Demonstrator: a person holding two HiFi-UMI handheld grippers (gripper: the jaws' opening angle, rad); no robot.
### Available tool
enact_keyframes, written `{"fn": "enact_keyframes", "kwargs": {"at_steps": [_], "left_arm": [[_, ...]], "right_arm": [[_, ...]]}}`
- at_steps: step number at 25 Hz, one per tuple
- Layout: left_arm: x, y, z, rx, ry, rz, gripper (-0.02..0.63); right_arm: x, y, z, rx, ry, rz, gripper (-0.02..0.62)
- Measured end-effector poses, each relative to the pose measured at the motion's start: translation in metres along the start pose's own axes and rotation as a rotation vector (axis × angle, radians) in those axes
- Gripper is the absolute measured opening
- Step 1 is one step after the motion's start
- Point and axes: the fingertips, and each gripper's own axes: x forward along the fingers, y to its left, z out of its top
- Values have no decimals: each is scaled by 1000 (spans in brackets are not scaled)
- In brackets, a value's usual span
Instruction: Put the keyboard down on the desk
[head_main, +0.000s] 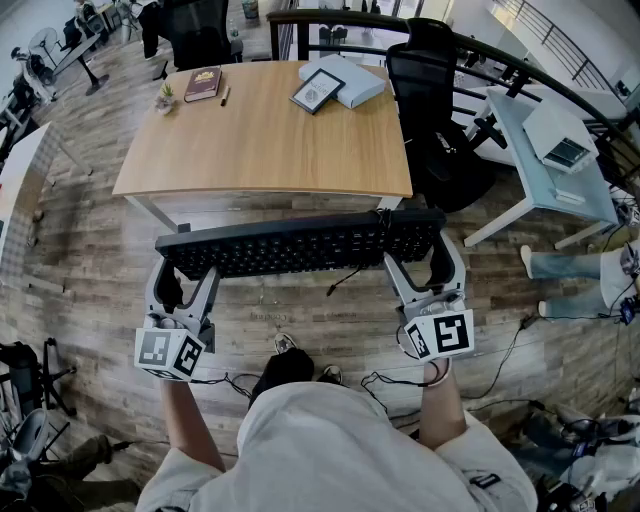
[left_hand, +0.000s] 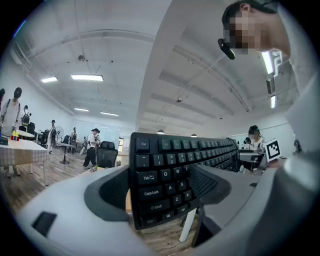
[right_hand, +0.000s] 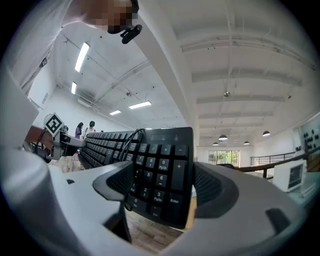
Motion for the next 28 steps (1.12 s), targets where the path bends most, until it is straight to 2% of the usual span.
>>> {"fn": "enact_keyframes", "kwargs": {"at_steps": [10,19,28], "left_arm": [[3,5,-4,-4,-6,-20,379],[64,63,-2,-30,14,-54,380],[85,75,-9,-34,28,-95,383]], "right_arm": [[3,3,-3,-7,-9,-5,373],[76,6,-10,-11,28,-34,373],[87,8,-18,-18,37,-67,373]]}}
